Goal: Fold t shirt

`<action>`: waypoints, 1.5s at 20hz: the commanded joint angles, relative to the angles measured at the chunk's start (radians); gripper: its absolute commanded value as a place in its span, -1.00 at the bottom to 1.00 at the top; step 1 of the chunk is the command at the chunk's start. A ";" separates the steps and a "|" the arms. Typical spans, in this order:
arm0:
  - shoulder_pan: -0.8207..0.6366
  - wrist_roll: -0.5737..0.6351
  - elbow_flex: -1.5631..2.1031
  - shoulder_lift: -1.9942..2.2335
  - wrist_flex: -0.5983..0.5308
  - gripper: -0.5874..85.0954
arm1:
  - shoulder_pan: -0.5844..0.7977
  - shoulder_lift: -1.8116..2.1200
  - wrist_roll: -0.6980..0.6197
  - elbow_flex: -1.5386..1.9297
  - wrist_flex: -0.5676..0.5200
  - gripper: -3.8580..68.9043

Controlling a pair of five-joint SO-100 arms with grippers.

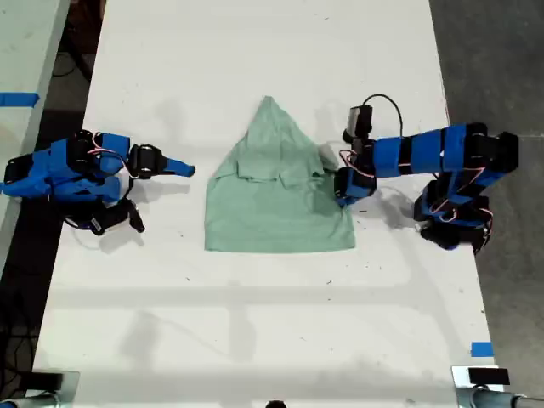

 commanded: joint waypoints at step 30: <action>-0.012 -0.025 0.006 0.009 0.002 -0.99 | -0.025 1.238 -0.160 0.753 -0.078 -0.90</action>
